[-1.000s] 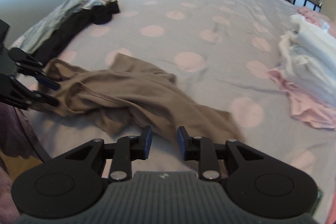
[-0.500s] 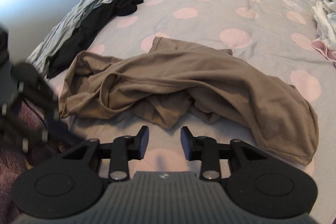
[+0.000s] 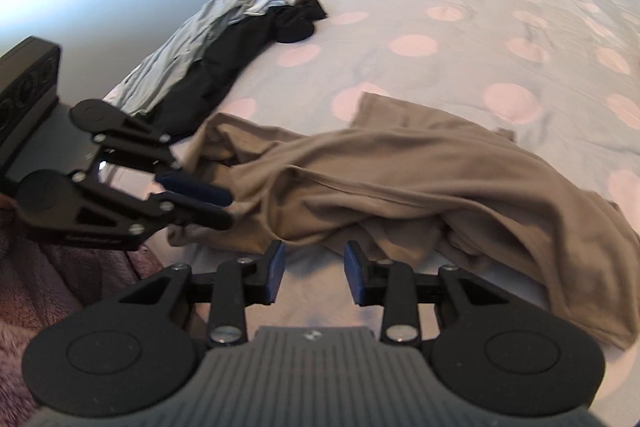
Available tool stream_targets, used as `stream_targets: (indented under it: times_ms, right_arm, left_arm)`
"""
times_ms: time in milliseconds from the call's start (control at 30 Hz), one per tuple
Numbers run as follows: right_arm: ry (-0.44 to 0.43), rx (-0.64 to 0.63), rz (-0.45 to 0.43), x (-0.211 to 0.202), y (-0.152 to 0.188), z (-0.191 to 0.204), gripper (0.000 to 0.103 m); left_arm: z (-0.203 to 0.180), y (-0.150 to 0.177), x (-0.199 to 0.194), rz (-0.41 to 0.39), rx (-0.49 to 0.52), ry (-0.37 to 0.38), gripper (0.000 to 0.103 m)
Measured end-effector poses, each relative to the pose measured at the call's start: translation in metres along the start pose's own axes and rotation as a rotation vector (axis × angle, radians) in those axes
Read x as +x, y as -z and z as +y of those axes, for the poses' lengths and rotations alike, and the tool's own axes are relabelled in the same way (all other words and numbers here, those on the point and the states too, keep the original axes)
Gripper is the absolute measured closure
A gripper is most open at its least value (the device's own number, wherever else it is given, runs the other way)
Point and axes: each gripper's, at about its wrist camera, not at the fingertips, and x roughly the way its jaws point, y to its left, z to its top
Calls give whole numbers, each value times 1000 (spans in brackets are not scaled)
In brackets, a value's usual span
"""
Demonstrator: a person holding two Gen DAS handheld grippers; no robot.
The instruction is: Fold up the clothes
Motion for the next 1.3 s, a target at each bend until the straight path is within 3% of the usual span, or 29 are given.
stream_targets:
  times_ms: [267,467,733,1133,1300]
  right_arm:
    - [-54,-57,43,36,-25,26,69]
    - [-58,-58,115,61,-20,27,98]
    - [-59,-64,136,40,-6,23,99]
    - [-74,-52,251,34,32,14,99]
    - [-72,-57,267,27,40,13,96]
  left_arm:
    - [22,8,8,54,-44,-5,82]
    - [31,14,14,73,-84,10,81]
    - [17,16,17,86,-39,85,96]
    - [-13,28,20,173,57,137,99]
    - [-21,29,16,172,88,152,99]
